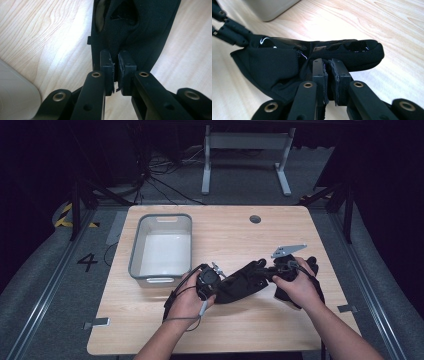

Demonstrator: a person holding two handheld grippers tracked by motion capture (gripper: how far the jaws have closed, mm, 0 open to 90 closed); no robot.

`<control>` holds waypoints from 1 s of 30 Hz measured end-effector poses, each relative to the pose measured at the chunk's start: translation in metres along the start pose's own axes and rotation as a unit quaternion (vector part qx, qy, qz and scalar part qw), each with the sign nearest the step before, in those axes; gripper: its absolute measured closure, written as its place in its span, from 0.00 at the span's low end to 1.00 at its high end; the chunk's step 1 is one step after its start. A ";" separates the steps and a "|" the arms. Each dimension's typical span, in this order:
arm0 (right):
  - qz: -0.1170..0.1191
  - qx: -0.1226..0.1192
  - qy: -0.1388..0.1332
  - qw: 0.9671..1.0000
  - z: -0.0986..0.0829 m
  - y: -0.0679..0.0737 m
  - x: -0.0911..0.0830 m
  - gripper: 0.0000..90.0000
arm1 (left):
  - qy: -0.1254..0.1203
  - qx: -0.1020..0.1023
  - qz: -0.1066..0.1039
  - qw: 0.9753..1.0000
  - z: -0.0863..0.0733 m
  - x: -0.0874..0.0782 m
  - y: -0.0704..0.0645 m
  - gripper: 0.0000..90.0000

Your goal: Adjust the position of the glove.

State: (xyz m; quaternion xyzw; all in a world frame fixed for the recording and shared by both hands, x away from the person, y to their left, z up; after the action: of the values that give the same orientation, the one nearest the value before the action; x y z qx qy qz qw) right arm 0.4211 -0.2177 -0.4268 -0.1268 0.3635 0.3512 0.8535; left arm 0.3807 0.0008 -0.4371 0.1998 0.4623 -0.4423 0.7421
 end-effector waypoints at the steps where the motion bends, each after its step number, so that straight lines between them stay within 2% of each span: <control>1: -0.003 -0.003 -0.004 1.000 -0.004 0.003 -0.003 0.91 | 0.006 0.014 -0.003 1.000 0.000 -0.001 -0.002 0.93; 3: -0.007 -0.009 -0.011 1.000 -0.013 0.011 -0.010 0.91 | 0.015 0.024 -0.002 1.000 -0.001 -0.003 -0.007 0.93; 4: -0.006 -0.010 -0.019 1.000 -0.022 0.020 -0.017 0.91 | 0.020 0.033 -0.009 0.999 -0.001 -0.004 -0.011 0.93; 9: -0.010 -0.001 -0.029 1.000 -0.042 0.036 -0.030 0.91 | 0.032 0.043 -0.016 0.998 -0.003 -0.005 -0.017 0.93; 11: -0.012 -0.002 -0.028 1.000 -0.046 0.039 -0.031 0.91 | 0.037 0.044 -0.021 0.998 -0.004 -0.005 -0.021 0.93; 12: -0.010 -0.003 -0.023 1.000 -0.053 0.045 -0.033 0.91 | 0.040 0.047 -0.024 0.998 -0.005 -0.004 -0.022 0.93; 17: -0.005 -0.005 -0.023 1.000 -0.062 0.055 -0.036 0.91 | 0.051 0.051 -0.028 0.997 -0.008 -0.001 -0.025 0.93; 20: -0.017 -0.010 -0.023 1.000 -0.067 0.059 -0.034 0.90 | 0.059 0.057 -0.035 0.996 -0.009 0.001 -0.027 0.93; 25: -0.017 -0.001 -0.001 1.000 -0.079 0.064 -0.026 0.90 | 0.080 0.060 -0.044 0.994 -0.012 0.006 -0.028 0.93; 27: -0.016 0.006 0.008 1.000 -0.082 0.066 -0.025 0.88 | 0.097 0.057 -0.052 0.992 -0.015 0.008 -0.027 0.89; 28: -0.014 0.012 0.012 1.000 -0.084 0.067 -0.025 0.87 | 0.098 0.056 -0.049 0.992 -0.016 0.009 -0.026 0.85; 29: -0.012 0.017 0.013 1.000 -0.085 0.069 -0.025 0.85 | 0.095 0.050 -0.044 0.993 -0.016 0.009 -0.025 0.77; 30: -0.014 0.028 0.015 0.999 -0.088 0.071 -0.027 0.77 | 0.091 0.043 -0.048 0.994 -0.016 0.007 -0.023 0.68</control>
State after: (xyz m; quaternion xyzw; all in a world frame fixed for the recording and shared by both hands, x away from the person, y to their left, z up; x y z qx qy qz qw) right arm 0.3124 -0.2218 -0.4667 -0.1131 0.3837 0.3271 0.8561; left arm 0.3547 -0.0035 -0.4487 0.2486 0.5180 -0.4764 0.6655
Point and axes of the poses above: each handheld gripper's, and its own axes: x roughly forward along the jaws, z roughly out of its top, y roughly to its left, the point moved 5 cm from there along x, roughly forward along the jaws, and after that the axes turned 6 degrees about -z, right-handed, at the moved point
